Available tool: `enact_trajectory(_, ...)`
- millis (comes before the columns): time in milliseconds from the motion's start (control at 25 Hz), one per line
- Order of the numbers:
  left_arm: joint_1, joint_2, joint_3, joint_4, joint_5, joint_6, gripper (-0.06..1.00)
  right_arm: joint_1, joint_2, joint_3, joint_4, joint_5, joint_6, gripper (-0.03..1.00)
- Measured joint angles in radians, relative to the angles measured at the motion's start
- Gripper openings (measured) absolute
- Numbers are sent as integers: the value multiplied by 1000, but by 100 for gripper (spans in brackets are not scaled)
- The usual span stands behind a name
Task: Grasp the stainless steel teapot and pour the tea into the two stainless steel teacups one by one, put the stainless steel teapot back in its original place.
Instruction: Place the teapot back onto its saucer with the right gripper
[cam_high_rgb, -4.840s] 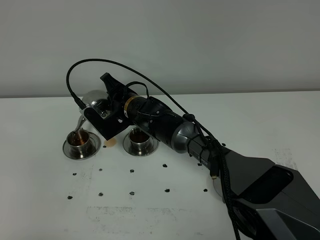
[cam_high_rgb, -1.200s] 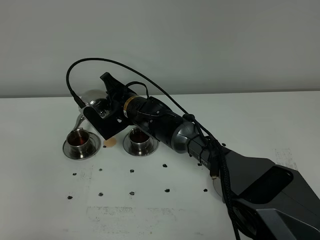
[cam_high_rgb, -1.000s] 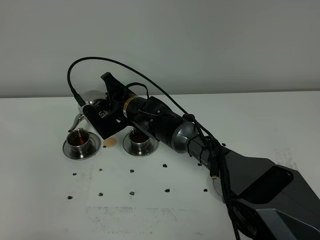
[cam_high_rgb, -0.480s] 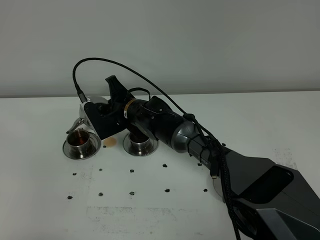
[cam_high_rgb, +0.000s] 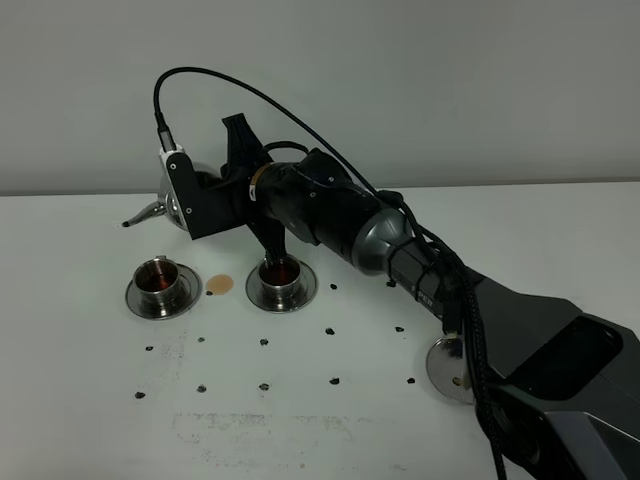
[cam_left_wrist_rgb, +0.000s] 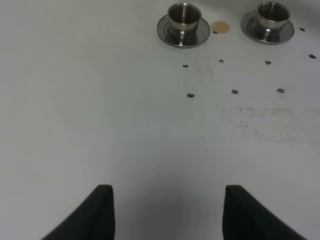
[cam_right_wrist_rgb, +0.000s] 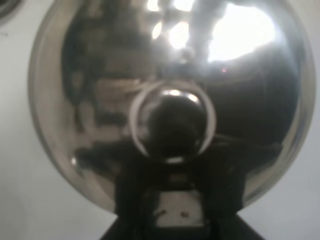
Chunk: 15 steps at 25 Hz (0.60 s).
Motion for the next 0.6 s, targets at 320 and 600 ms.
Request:
enact_trajectory(320, 0, 0, 0, 0, 0, 0, 54, -5, -98, 0, 14, 237, 198, 21)
enact_trajectory(600, 0, 0, 0, 0, 0, 0, 54, -70, -171, 0, 22, 476, 463, 21)
